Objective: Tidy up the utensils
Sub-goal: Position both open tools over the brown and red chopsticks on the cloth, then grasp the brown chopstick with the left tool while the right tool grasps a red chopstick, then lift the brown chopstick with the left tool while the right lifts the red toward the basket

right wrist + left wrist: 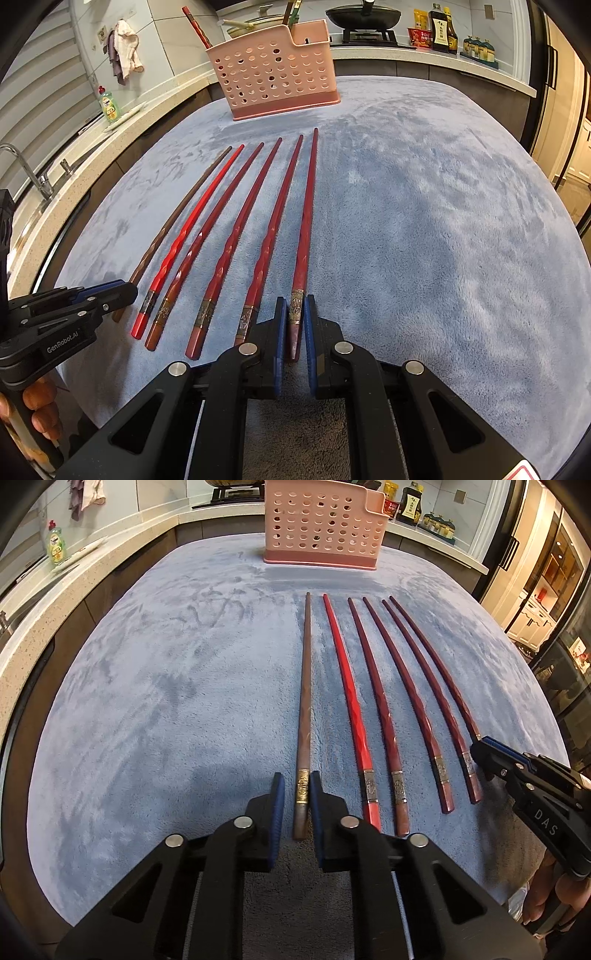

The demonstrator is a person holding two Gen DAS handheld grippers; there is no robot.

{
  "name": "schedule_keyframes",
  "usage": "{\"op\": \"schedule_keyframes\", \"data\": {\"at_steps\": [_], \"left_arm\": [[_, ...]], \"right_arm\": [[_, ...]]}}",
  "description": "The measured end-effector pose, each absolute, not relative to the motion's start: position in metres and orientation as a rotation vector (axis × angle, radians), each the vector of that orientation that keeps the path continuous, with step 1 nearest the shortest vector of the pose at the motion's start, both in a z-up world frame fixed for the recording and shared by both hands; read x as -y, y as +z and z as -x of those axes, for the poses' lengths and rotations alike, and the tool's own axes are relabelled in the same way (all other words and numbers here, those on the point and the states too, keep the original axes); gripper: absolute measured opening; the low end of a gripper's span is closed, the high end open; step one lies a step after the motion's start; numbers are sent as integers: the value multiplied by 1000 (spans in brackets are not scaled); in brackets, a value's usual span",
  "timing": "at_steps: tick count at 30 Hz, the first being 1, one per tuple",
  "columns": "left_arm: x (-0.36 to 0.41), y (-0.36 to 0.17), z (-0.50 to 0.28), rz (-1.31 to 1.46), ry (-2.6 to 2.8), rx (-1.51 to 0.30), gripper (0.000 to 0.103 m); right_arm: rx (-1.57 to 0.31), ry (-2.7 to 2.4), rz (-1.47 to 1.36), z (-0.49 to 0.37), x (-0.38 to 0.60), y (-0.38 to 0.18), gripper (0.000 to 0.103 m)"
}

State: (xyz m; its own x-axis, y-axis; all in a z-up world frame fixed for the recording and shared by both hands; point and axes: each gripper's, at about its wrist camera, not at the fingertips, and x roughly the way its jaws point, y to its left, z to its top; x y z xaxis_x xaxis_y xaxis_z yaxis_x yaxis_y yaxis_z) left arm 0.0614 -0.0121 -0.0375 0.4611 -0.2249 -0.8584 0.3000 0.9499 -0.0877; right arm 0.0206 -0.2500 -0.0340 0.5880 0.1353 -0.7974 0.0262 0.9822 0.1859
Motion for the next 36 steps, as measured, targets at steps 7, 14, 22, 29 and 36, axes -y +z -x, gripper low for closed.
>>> {"op": "schedule_keyframes", "data": {"at_steps": [7,14,22,29,36], "left_arm": [[9,-34,-64,-49,-334,-1058,8],[7,-22,-63,-29,-344,-1036,7],[-2,10,-69,27,-353,-979,7],[-10,50,-87,79,-344,-909,7],[-10,95,-114,98,-319,-817,7]], "right_arm": [[-933,54,-204,-19,257,-28,7],[-897,42,-215,-16,264,-12,7],[-796,35,-238,-18,275,28,7],[-683,28,-255,-31,292,71,7],[-620,26,-280,-53,310,103,7]]}}
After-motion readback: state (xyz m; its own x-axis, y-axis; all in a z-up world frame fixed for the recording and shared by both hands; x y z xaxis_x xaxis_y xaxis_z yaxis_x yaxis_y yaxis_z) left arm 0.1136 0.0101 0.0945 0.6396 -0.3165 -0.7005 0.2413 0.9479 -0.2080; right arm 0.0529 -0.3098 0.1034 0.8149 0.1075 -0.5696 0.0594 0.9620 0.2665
